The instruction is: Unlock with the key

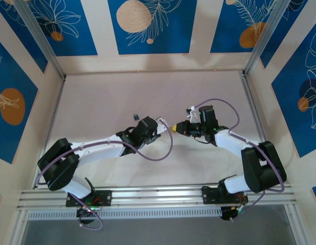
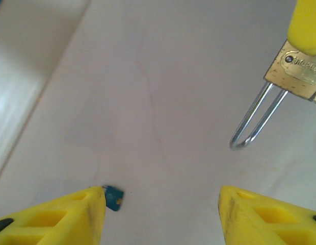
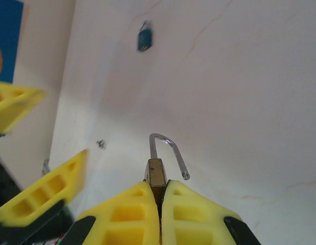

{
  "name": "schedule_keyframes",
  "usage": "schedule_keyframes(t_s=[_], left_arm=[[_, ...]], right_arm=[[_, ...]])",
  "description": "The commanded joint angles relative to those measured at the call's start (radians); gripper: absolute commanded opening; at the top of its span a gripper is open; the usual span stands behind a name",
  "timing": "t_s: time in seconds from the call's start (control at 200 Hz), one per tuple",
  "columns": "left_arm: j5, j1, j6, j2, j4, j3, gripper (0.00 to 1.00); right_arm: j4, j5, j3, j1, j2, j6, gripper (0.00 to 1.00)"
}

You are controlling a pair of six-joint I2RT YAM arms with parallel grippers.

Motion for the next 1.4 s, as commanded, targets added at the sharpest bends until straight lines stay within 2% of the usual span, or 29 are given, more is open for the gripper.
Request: schedule_keyframes(t_s=[0.0, 0.14, 0.3, 0.72, 0.955, 1.111, 1.391], left_arm=[[-0.081, 0.008, -0.027, 0.013, 0.091, -0.014, 0.59], [-0.084, 0.011, -0.025, 0.005, 0.124, -0.036, 0.59], [-0.084, 0.014, -0.016, 0.015, 0.178, -0.056, 0.59], [-0.074, 0.022, -0.002, 0.046, 0.255, -0.072, 0.59], [-0.069, 0.022, -0.014, 0.044, 0.255, -0.081, 0.59], [-0.075, 0.022, -0.015, 0.046, 0.256, -0.079, 0.59], [-0.095, 0.025, -0.016, 0.021, 0.253, -0.094, 0.6]], right_arm=[[0.079, 0.07, 0.066, -0.039, 0.078, -0.037, 0.0], [0.118, 0.07, 0.127, -0.07, 0.198, -0.034, 0.0], [0.119, 0.082, 0.165, -0.047, 0.267, -0.057, 0.0], [0.211, 0.064, 0.055, 0.008, 0.277, -0.05, 0.0], [0.276, 0.039, 0.002, -0.003, 0.282, -0.017, 0.0], [0.261, 0.047, 0.04, -0.02, 0.314, 0.005, 0.0], [0.109, -0.004, 0.211, -0.08, 0.398, 0.061, 0.0]])
